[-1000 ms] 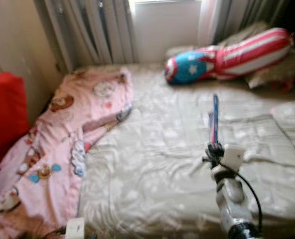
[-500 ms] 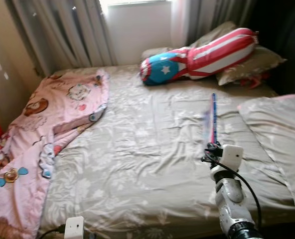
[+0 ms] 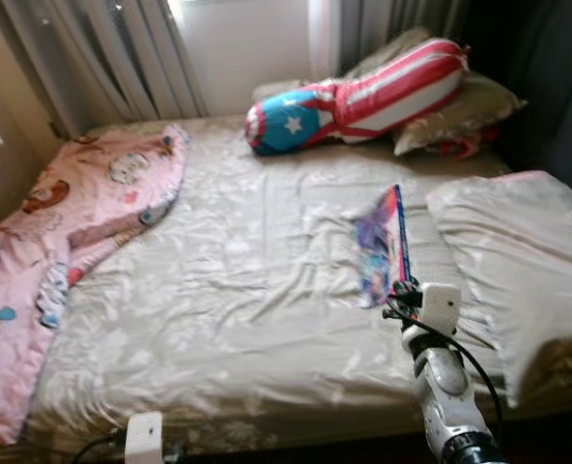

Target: Clean up the room

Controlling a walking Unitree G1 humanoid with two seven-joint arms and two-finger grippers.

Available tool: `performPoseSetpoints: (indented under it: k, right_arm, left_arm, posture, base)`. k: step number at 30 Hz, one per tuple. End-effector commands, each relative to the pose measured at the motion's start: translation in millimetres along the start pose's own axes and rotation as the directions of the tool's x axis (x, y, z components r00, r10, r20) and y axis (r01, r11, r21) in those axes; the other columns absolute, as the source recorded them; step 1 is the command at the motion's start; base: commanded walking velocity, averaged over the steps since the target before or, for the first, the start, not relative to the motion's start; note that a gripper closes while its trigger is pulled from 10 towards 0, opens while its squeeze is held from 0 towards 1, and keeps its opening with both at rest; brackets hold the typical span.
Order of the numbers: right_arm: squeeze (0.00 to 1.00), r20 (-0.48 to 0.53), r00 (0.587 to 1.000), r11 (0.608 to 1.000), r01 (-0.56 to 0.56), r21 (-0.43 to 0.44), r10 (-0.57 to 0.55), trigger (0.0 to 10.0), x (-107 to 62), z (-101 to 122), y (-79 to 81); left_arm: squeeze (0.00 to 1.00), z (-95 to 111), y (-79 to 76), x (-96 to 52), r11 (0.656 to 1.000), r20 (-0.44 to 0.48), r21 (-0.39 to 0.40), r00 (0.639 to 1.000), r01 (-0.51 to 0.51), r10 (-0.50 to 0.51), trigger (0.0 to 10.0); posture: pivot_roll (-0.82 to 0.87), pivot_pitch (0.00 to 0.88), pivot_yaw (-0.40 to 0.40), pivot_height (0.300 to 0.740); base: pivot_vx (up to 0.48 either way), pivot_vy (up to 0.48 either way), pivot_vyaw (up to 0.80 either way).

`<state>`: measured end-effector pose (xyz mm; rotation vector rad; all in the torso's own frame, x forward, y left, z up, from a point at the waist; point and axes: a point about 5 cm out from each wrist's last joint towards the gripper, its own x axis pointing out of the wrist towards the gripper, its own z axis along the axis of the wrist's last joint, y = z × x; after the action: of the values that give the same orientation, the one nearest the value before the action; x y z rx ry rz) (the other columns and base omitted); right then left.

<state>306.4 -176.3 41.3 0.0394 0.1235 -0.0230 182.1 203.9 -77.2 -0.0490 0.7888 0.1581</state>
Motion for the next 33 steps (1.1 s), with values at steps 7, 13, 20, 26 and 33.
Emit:
performPoseSetpoints:
  k: [7, 13, 20, 26, 33]
  right_arm:
    - [0.00, 0.025, 1.000, 1.000, -0.011, -0.007, 0.011, 10.0, 2.9, 6.1, 5.8]
    - [0.00, 0.016, 1.000, 1.000, -0.011, -0.016, 0.011, 10.0, 0.0, 2.2, 5.3]
    - [0.00, 0.008, 1.000, 1.000, 0.007, -0.014, -0.007, 10.0, -1.8, -0.8, 3.8]
    - [0.00, -0.028, 0.999, 0.998, 0.039, -0.056, -0.041, 10.0, -1.6, -4.0, -2.1]
    - [0.00, -0.039, 0.997, 0.996, 0.064, -0.065, -0.067, 10.0, -2.6, -5.8, -8.1]
  left_arm:
    - [0.00, -4.0, 14.6, -1.9, 1.000, -0.029, -0.004, 0.999, -0.031, 0.030, 10.0]
    - [0.00, -4.9, 12.9, -1.6, 1.000, -0.043, 0.001, 0.999, -0.023, 0.023, 10.0]
    - [0.00, -5.1, 13.7, -1.7, 1.000, -0.043, 0.002, 0.999, -0.018, 0.018, 10.0]
    - [0.00, -5.3, 14.5, -2.0, 1.000, -0.045, 0.024, 0.999, -0.007, 0.008, 10.0]
    - [0.00, -7.7, 15.0, -3.0, 1.000, -0.045, 0.027, 0.999, -0.014, 0.015, 10.0]
  posture:
    - [-0.05, 0.038, 0.072, 0.726]
    - [-0.05, 0.050, 0.076, 0.726]
    - [-0.05, 0.045, 0.084, 0.726]
    - [-0.06, 0.037, 0.079, 0.726]
    - [-0.05, 0.023, 0.076, 0.726]
  base:
    - [0.000, 0.000, 0.00]
    - [0.000, 0.000, 0.00]
    - [0.000, 0.000, 0.00]
    - [0.082, 0.000, 0.00]
    - [0.286, 0.000, 0.00]
